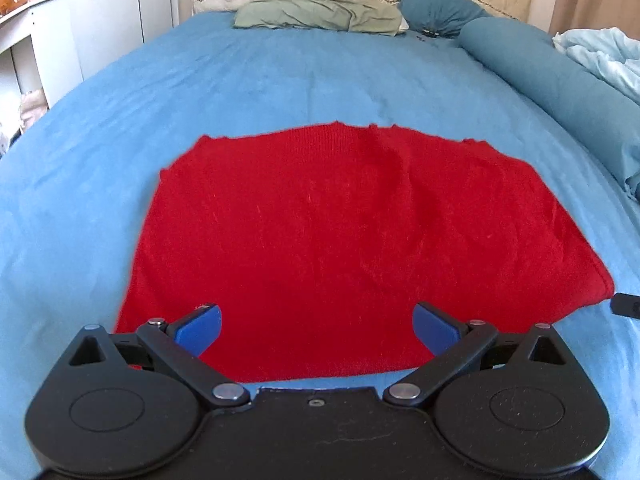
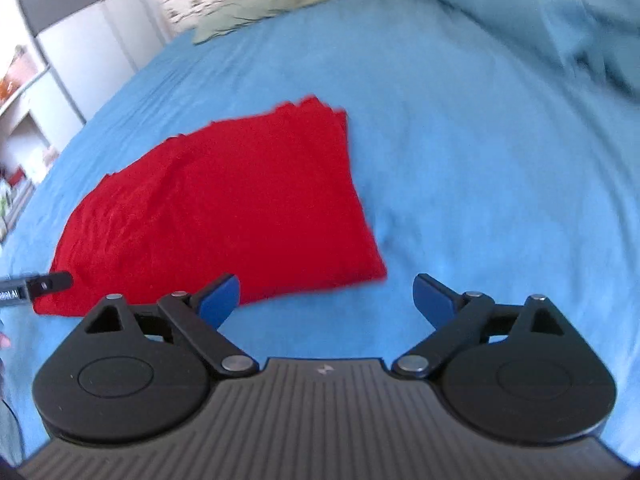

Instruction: Fold small clothes

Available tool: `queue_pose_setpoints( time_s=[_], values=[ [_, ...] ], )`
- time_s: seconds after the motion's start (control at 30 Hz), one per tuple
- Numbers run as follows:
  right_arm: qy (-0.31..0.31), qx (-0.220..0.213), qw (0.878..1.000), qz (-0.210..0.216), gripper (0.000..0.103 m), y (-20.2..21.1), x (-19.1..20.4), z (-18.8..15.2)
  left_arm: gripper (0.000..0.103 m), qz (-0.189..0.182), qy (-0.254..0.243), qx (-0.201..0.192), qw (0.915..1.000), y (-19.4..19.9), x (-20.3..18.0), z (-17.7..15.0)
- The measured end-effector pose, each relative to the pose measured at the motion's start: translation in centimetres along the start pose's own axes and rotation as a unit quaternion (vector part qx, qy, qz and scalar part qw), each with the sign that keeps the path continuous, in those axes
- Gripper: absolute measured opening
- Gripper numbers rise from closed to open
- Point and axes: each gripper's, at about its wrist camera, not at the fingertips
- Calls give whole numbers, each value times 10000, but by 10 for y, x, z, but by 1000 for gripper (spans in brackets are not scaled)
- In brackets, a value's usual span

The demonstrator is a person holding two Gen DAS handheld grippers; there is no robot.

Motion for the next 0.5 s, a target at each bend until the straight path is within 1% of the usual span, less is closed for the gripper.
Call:
queue_pose_setpoints(
  time_s=[0.1, 0.17, 0.2, 0.3, 0.37, 0.4, 0.43, 0.47, 0.5],
  values=[
    [-648, -220, 9968, 401, 102, -18, -10, -4, 103, -34, -59, -24, 10000, -8, -4, -1],
    [-1001, -399, 9925, 582, 93, -29, -12, -3, 103, -59, -173, -51, 9998, -12, -9, 2],
    [-1093, -494, 9910, 597, 92, -34, -11, -1, 103, -60, -245, -42, 9997, -16, -14, 7],
    [-1148, -756, 9895, 451, 84, -45, 1, 6, 103, -67, -356, -40, 9993, -27, -30, 20],
    [-1175, -878, 9887, 299, 75, -52, 7, 10, 103, -73, -456, -75, 9989, -37, -42, 29],
    [-1193, -922, 9883, 220, 73, -55, 8, 12, 103, -55, -533, -73, 9985, -42, -48, 34],
    [-1179, -958, 9883, 135, 67, -56, 10, 13, 103, -10, -590, -44, 9982, -48, -54, 40],
    [-1136, -989, 9886, 17, 57, -58, 12, 14, 103, 73, -613, -3, 9981, -54, -59, 45],
    [-1057, -987, 9894, -107, 49, -58, 15, 16, 103, 150, -613, 35, 9980, -59, -63, 49]
  ],
)
Point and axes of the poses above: each gripper's, at about its wrist camera, not at the fingertips, and y roughly against the way its jaws point, x to its left, z to its top, and after that the axes turned 14 degrees about x, right-handed
